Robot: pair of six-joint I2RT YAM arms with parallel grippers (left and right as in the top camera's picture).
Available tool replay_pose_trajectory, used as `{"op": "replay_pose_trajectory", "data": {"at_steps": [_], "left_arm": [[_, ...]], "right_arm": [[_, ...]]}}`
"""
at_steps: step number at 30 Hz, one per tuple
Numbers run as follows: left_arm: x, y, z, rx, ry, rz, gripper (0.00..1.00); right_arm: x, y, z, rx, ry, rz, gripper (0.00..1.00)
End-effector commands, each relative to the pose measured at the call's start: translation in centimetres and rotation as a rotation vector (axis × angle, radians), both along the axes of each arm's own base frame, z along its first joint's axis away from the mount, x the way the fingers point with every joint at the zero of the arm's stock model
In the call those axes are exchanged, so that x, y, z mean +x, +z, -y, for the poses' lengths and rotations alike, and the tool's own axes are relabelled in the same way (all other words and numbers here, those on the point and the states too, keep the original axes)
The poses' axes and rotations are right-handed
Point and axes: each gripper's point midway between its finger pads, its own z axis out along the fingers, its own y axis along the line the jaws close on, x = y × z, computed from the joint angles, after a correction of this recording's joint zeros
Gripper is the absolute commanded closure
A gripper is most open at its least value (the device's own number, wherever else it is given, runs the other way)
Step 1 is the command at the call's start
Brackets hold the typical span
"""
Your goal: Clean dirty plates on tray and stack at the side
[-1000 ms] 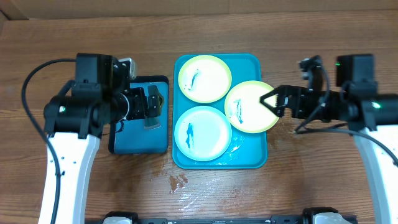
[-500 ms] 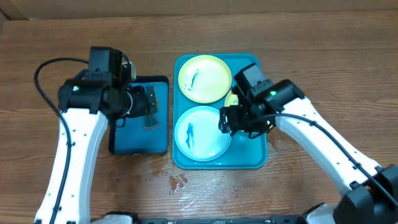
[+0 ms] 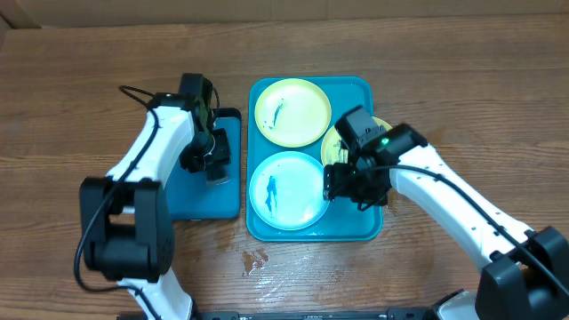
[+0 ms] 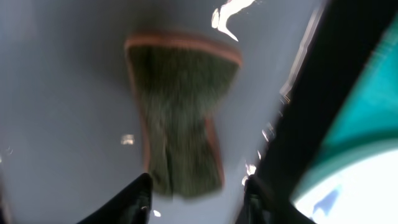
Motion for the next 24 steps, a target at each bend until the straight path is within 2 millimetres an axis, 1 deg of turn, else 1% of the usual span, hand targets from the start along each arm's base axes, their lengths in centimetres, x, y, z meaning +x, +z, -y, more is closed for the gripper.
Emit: {"op": "replay_pose_trajectory", "data": {"at_steps": [1, 5, 6, 8, 9, 11, 14, 15, 17, 19, 21, 24], "left_arm": [[0.2, -1.7, -0.1, 0.017, 0.005, -0.022, 0.63], [1.1, -2.3, -0.6, 0.048, 0.005, 0.006, 0.65], [1.2, -2.3, -0.7, 0.051, 0.0, 0.011, 0.64], [1.2, -2.5, -0.7, 0.052, -0.009, 0.007, 0.49], [1.2, -2.7, -0.7, 0.052, -0.01, 0.002, 0.51], [1.1, -3.1, -0.7, 0.053, -0.011, -0.007, 0.69], [1.0, -4.0, -0.4, 0.054, -0.017, -0.024, 0.84], [0.6, -4.5, -0.3, 0.056, -0.022, -0.045, 0.96], [0.2, -4.7, -0.1, 0.059, -0.036, -0.063, 0.96], [0.2, -4.1, -0.2, 0.061, -0.055, -0.072, 0.96], [0.7, -2.9, -0.6, 0.063, -0.044, -0.073, 0.96], [1.8, -0.2, -1.1, 0.06, -0.027, -0.059, 0.96]], "right_arm": [[-0.6, -1.5, 0.5, -0.009, 0.016, 0.003, 0.2], [-0.7, -2.9, 0.6, -0.002, 0.095, 0.034, 0.18], [-0.6, -3.1, 0.6, 0.001, 0.111, 0.044, 0.16], [-0.3, -3.4, 0.5, 0.007, 0.137, 0.068, 0.13], [-0.1, -3.4, 0.4, 0.011, 0.153, 0.08, 0.12], [0.5, -3.3, 0.0, 0.023, 0.21, 0.12, 0.11], [1.1, -3.2, -0.3, 0.032, 0.259, 0.16, 0.1], [1.4, -3.2, -0.1, 0.018, 0.257, 0.174, 0.1], [1.7, -3.2, 0.1, 0.002, 0.254, 0.185, 0.11], [1.9, -3.3, 0.5, -0.022, 0.243, 0.195, 0.14], [2.3, -3.3, 0.7, -0.039, 0.24, 0.209, 0.18], [2.7, -3.2, 0.3, -0.023, 0.24, 0.228, 0.23]]}}
